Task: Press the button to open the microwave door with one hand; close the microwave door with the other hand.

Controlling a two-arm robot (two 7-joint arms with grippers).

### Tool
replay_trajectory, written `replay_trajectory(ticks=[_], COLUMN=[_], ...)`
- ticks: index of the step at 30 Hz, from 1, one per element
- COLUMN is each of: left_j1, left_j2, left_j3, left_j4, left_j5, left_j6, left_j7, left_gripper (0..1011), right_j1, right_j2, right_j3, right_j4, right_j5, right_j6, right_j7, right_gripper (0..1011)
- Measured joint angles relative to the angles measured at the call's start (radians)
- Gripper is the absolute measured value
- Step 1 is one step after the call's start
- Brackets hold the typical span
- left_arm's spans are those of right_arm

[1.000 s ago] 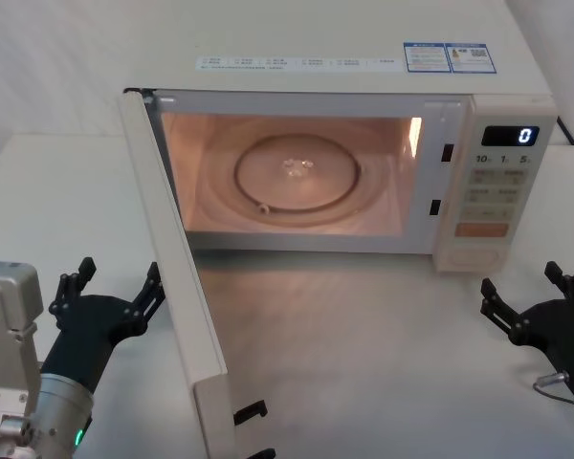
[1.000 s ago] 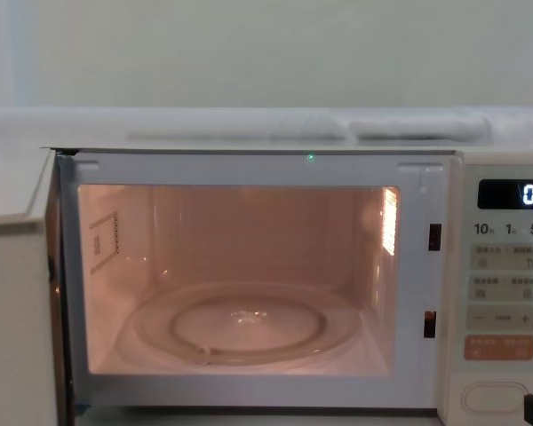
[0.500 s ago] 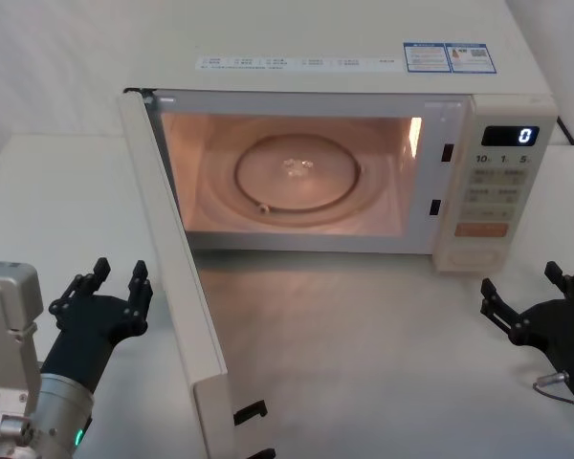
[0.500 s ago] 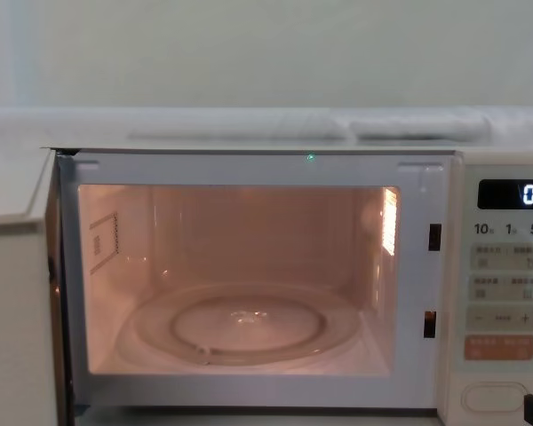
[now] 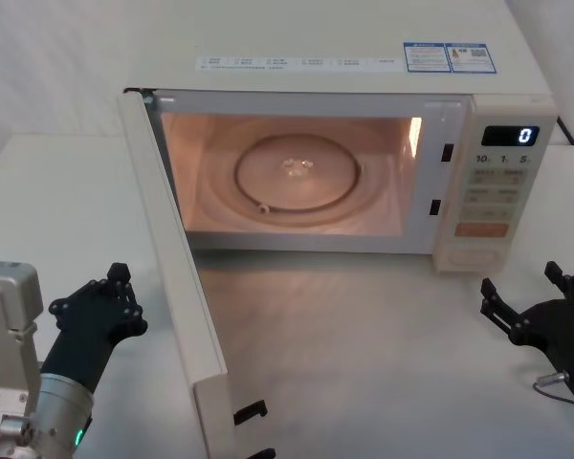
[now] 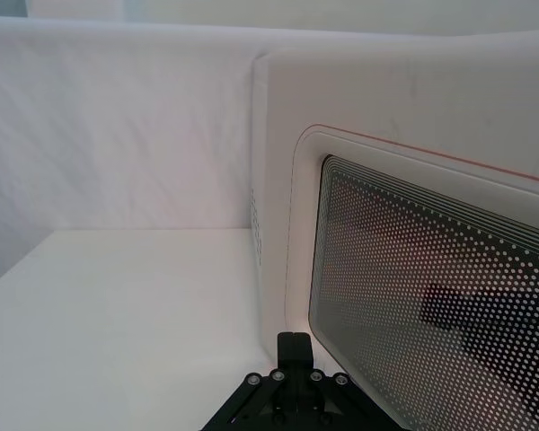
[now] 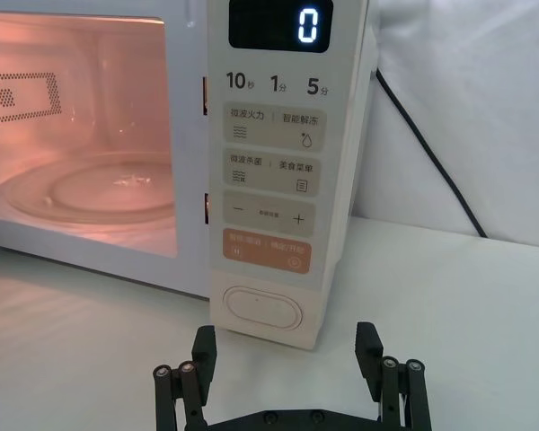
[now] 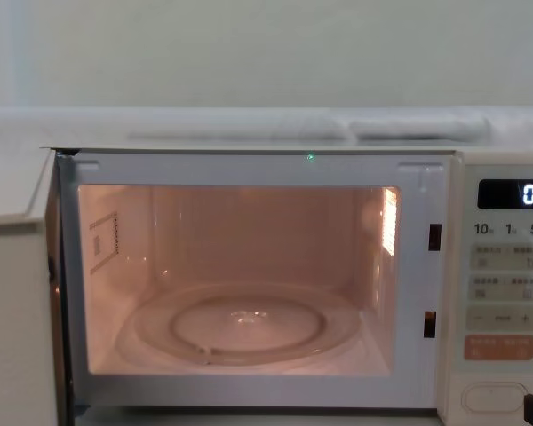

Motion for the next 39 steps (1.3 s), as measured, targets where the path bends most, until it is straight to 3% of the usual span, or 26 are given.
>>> replay_trajectory(ticks=[27,39], left_j1=[0.0,0.061], left_j2=[0.0,0.01], left_j3=[0.0,-0.041], left_j4=[0.0,-0.047], left_j5=[0.0,-0.022], left_j6=[0.0,-0.015], left_j7=[0.0,-0.098], left_gripper=[0,0], right_j1=[0.0,0.0], right_j2=[0.0,0.0], right_j3=[0.0,0.0], right_j4=[0.0,0.0], right_j5=[0.0,0.0], right_j6=[0.0,0.0], right_j7=[0.0,0.0], right_gripper=[1002,1002])
